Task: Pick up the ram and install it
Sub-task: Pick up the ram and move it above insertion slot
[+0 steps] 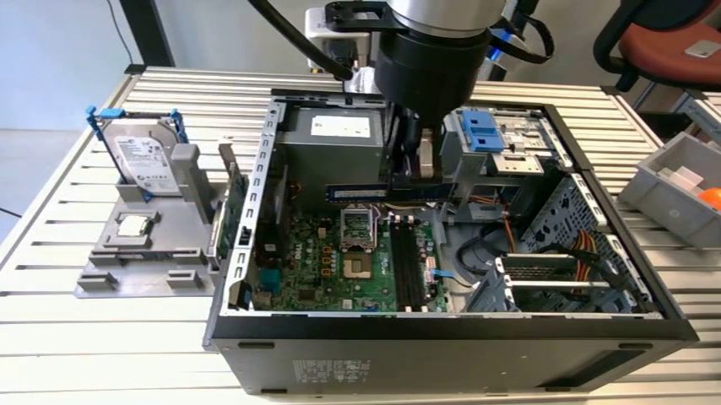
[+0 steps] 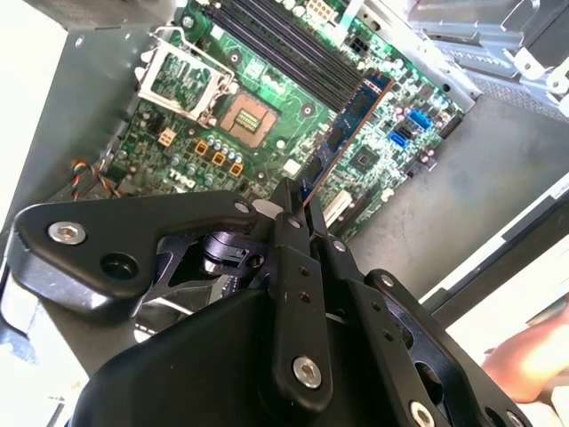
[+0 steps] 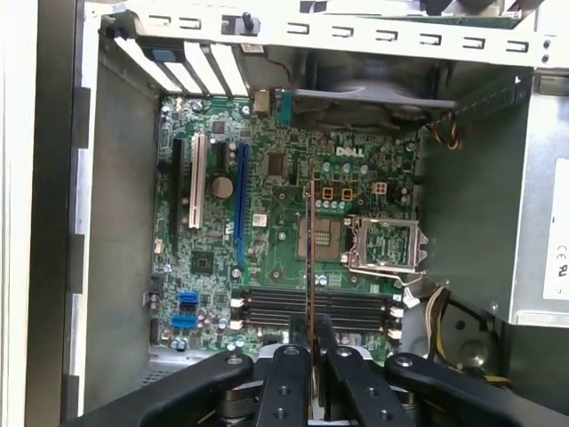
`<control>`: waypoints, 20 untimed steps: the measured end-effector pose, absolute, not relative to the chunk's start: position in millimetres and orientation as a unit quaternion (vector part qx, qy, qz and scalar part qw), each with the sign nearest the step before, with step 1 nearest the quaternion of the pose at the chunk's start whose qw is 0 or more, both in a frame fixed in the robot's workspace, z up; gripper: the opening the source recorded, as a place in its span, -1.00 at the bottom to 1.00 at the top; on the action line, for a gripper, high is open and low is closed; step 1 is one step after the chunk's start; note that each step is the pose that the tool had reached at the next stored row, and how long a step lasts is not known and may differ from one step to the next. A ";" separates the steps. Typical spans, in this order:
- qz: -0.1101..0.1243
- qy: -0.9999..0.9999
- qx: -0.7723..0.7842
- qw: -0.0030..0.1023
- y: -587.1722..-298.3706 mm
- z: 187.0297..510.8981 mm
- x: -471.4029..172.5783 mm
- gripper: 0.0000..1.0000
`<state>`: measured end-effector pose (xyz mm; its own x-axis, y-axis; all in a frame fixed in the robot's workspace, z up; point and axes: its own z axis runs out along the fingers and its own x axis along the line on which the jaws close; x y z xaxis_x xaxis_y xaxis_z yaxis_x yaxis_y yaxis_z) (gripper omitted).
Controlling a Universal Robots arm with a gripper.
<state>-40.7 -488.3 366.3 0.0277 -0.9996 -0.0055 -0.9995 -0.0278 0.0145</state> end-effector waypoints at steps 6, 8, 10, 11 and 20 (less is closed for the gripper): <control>-0.007 -0.697 0.717 0.003 -488.3 366.3 -36.8 -1.00; -0.007 -0.697 0.717 0.003 -488.3 366.3 -36.6 -1.00; -0.007 -0.697 0.717 0.003 -488.3 366.3 -35.5 -1.00; -0.007 -0.697 0.717 0.003 -488.3 366.3 -34.8 -1.00; -0.007 -0.698 0.717 0.004 -488.3 366.1 -28.9 -1.00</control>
